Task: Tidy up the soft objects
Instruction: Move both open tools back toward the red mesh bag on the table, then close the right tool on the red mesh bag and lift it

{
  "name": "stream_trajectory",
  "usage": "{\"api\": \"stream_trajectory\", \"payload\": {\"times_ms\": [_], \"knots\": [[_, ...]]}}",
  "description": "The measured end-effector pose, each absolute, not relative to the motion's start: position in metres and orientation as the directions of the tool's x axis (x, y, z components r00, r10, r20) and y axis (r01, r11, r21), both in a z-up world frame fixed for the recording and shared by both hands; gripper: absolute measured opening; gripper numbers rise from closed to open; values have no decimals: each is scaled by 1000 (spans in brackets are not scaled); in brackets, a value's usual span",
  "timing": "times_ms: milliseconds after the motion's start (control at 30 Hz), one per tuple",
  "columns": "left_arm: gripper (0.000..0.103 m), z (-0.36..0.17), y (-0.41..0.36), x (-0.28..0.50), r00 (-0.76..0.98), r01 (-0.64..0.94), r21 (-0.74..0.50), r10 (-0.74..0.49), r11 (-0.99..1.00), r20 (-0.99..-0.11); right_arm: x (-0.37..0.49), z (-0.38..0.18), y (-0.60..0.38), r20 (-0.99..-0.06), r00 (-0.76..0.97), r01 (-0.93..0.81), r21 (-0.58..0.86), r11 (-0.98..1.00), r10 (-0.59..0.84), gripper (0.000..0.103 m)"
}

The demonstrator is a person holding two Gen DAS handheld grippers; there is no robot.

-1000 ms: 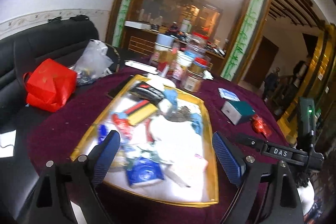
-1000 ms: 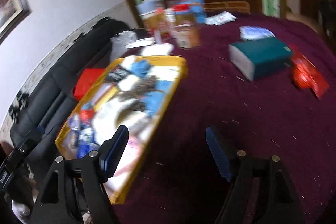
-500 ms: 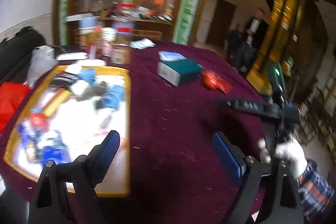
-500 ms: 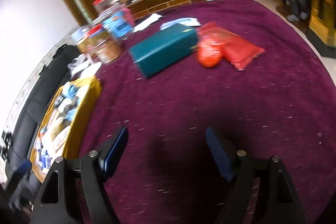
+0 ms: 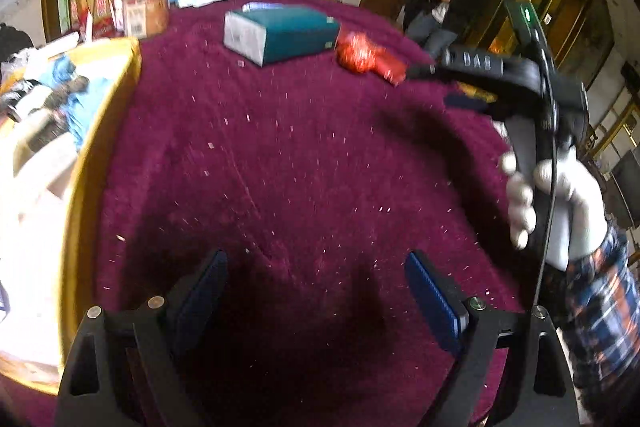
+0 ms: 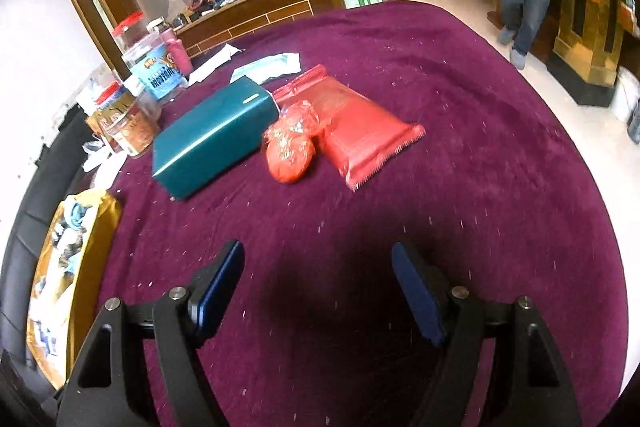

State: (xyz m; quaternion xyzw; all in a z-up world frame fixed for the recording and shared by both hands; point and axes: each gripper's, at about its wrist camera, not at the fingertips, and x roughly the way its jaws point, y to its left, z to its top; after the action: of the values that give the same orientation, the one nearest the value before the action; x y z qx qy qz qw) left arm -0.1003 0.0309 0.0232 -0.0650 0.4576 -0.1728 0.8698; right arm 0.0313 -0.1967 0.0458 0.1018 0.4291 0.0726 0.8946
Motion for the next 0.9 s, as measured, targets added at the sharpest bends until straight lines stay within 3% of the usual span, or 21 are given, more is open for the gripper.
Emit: {"api": "stream_trajectory", "payload": {"times_ms": [133,300,467,500,600,733,900], "knots": [[102,16,25,-99,514,250,-273,-366,929,-775,58,48,-187,-759,625,-46,201,979,185,75],[102,10,4,-108,556,285,-133,-276,949,-784,96,45,-166,-772,625,-44,111,993,114,75],[102,10,13,-106,556,280,-173,-307,944,-772,132,33,-137,-796,604,-67,-20,998,25,75],[102,10,14,-106,557,280,-176,-309,944,-771,137,31,-133,-795,606,-65,-46,997,2,72],[102,10,13,-108,558,280,-170,-305,945,-772,146,25,-129,-812,583,-66,-70,995,-19,32],[102,9,12,-105,558,278,-166,-299,946,-774,138,25,-127,-829,559,-88,-53,995,5,30],[102,9,8,-103,560,270,-140,-274,953,-782,105,32,-144,-859,492,-90,108,990,139,30]]}}
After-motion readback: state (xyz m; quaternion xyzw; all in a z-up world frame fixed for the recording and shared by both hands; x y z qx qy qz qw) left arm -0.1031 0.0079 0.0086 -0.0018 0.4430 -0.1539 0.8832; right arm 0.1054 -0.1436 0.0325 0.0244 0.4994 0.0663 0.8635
